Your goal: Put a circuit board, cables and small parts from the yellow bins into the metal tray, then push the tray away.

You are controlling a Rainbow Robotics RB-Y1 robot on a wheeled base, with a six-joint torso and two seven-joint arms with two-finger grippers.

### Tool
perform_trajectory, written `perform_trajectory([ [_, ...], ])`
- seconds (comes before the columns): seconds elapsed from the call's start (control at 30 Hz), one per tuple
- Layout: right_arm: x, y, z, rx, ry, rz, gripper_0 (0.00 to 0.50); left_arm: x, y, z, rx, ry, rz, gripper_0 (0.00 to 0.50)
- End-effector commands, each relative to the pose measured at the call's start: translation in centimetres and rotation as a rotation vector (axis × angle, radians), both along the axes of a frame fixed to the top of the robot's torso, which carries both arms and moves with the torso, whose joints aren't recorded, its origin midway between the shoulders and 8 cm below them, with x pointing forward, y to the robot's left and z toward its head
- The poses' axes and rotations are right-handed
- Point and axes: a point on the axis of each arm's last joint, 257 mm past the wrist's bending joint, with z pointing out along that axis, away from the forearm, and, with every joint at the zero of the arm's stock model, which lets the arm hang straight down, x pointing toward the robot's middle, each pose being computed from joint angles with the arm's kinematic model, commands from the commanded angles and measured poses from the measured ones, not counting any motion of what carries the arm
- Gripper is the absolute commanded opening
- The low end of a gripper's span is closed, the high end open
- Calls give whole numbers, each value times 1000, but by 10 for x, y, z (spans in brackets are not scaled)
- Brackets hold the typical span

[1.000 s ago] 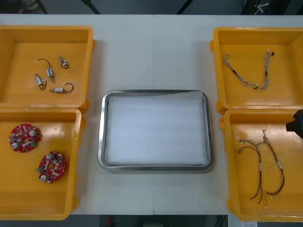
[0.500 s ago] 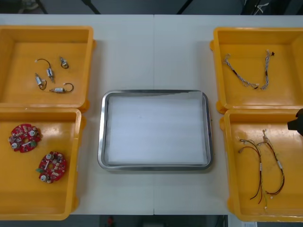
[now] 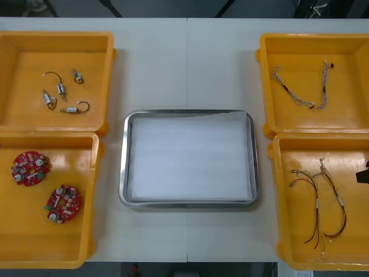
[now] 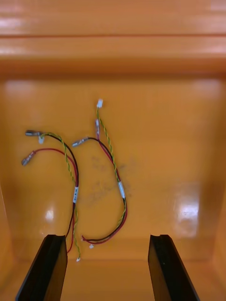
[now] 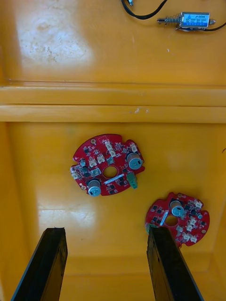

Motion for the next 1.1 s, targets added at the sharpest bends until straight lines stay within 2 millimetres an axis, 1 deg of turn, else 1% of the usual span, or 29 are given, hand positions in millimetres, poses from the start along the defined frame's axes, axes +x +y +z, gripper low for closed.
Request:
perform_trajectory([
  [0.03, -26, -19, -8, -55, 39, 15, 500, -5, 16, -18, 69, 33, -70, 500],
  [0.33, -23, -21, -25, -49, -23, 41, 500, 3, 25, -52, 62, 46, -115, 500],
  [0.47, -19, -22, -31, -62, -52, 47, 500, 5, 28, -63, 66, 48, -131, 500],
  [0.57, -17, -24, -41, -79, -72, 50, 500, 7, 27, -72, 70, 44, -140, 500],
  [0.63, -15, -26, -51, -78, -83, 48, 500, 8, 25, -81, 68, 45, -144, 500],
  [0.67, -14, -24, -55, -72, -85, 48, 500, 10, 25, -82, 67, 40, -144, 500],
  [0.83, -8, -25, -90, -26, -87, 36, 500, 14, 26, -99, 61, 29, -141, 500],
  [0.87, -8, -25, -90, -26, -87, 36, 500, 14, 26, -99, 61, 29, -141, 500],
  [0.9, -5, -27, -98, -17, -91, 31, 500, 14, 25, -106, 62, 32, -145, 500],
  [1.1, -2, -27, -117, -16, -88, 44, 500, 7, 24, -116, 62, 53, -148, 500],
])
